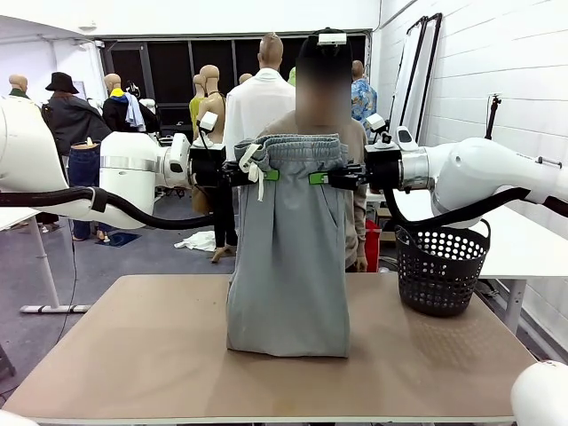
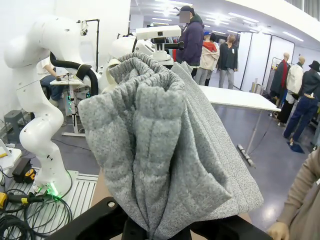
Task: Fold the training pants.
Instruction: Fold the Training pants in half.
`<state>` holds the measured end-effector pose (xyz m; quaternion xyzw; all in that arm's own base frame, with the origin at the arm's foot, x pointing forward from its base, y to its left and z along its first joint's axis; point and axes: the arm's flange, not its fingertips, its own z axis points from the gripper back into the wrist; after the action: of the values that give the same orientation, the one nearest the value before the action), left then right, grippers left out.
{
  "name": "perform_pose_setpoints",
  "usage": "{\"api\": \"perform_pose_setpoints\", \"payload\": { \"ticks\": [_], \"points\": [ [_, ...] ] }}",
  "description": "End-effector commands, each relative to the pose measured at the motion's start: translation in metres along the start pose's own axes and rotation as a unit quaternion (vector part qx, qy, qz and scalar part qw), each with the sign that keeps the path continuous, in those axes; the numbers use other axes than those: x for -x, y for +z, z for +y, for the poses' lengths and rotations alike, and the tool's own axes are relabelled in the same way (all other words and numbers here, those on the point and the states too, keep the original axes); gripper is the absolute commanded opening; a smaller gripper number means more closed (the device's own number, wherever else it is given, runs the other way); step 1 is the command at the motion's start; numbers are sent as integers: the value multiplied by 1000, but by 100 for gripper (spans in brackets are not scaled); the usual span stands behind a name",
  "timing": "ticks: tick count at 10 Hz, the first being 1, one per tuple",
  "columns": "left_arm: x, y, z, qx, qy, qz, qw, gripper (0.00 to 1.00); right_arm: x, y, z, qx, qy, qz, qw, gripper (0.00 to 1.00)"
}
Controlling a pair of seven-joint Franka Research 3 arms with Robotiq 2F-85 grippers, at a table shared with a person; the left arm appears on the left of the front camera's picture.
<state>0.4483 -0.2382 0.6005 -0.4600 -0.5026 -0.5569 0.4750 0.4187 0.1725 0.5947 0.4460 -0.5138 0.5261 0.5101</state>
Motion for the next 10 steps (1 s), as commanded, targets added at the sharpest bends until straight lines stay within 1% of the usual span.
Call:
{"api": "perform_pose_setpoints", "payload": {
  "ticks": [1, 9, 10],
  "points": [
    [-2, -1, -5, -4, -7, -7, 1000, 0, -3, 0, 3, -1, 1, -2, 1000, 0],
    [-2, -1, -5, -4, -7, -7, 1000, 0, -3, 0, 3, -1, 1, -2, 1000, 0],
    [0, 0, 0, 0, 0, 0, 1000, 0, 0, 0, 0, 0, 0, 0, 1000, 0]
  ]
}}
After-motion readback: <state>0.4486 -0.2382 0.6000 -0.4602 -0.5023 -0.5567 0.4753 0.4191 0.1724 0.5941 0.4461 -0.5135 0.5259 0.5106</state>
